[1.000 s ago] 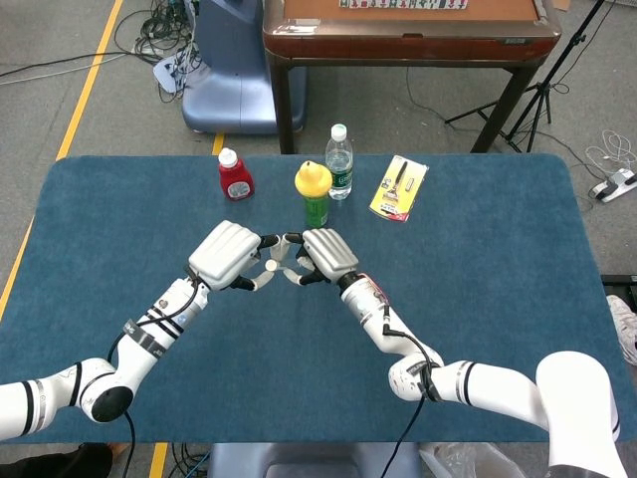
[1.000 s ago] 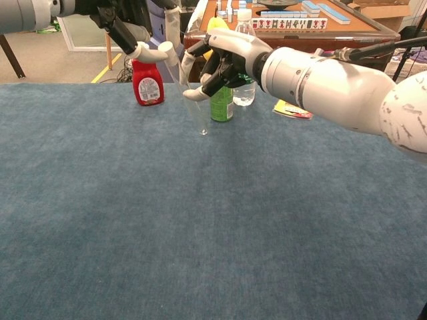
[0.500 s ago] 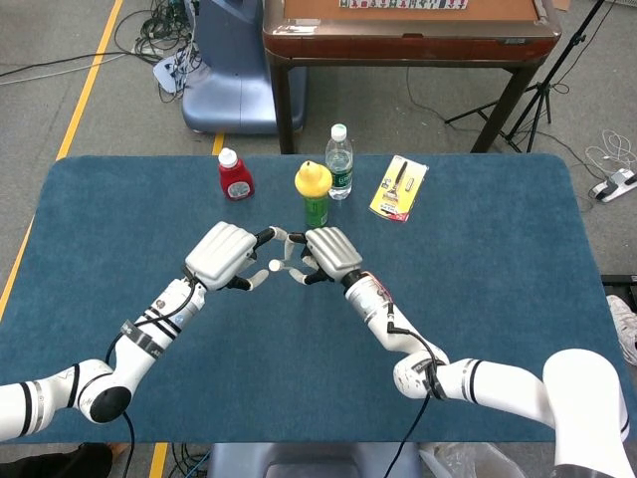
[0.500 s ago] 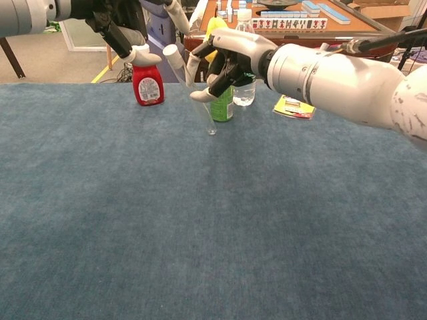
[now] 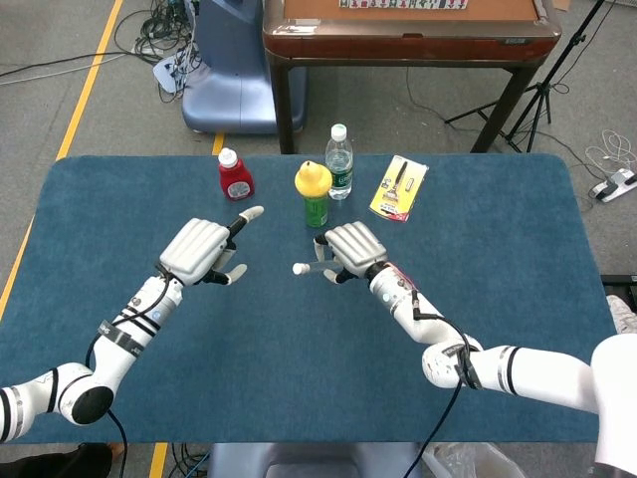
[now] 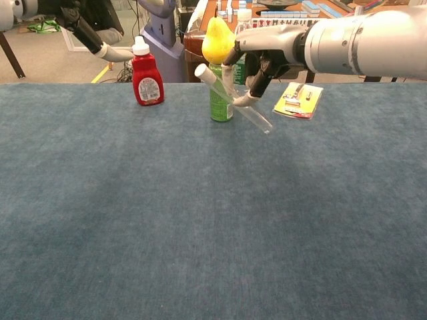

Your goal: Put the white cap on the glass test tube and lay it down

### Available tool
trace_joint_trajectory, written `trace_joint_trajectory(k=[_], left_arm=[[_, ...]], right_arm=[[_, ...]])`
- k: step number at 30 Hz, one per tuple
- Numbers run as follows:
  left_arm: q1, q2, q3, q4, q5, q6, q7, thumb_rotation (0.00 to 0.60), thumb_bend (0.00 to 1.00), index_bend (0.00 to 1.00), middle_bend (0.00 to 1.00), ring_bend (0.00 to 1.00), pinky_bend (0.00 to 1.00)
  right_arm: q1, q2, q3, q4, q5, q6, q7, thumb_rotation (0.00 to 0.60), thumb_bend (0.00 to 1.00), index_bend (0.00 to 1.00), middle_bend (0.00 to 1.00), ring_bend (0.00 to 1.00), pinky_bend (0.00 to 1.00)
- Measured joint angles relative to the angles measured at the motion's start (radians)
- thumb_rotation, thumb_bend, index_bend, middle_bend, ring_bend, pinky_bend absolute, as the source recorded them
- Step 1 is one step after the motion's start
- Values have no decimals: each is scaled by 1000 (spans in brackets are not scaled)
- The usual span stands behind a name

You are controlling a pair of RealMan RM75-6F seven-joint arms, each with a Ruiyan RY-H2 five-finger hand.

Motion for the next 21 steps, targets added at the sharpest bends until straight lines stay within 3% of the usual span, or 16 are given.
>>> trace_joint_trajectory(k=[7,21], left_arm=[[35,13,11,0,20,21,-28,600,280,59,876,936,1000],[66,18,25,-12,50,33,-30,600,280,47,872,930,1000]], right_arm=[[63,0,-100,-6,152,-1,-97,600,590,963,1000,1000,1000],[119,-183,-129,168,197,-16,-93,600,590,962,1000,1000,1000]])
